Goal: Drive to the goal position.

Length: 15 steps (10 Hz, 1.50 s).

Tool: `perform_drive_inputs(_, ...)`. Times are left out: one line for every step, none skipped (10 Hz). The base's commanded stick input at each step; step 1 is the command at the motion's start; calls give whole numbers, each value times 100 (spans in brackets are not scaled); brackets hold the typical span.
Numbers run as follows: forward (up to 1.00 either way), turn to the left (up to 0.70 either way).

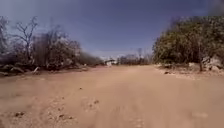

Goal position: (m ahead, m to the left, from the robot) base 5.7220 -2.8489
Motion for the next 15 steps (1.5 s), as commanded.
perform_drive_inputs(85,0)
perform_drive_inputs(85,0)
perform_drive_inputs(85,0)
perform_drive_inputs(85,0)
perform_drive_inputs(85,0)
perform_drive_inputs(85,0)
perform_drive_inputs(85,0)
perform_drive_inputs(85,0)
perform_drive_inputs(85,0)
perform_drive_inputs(85,0)
perform_drive_inputs(85,0)
perform_drive_inputs(85,0)
perform_drive_inputs(85,0)
perform_drive_inputs(85,0)
perform_drive_inputs(85,0)
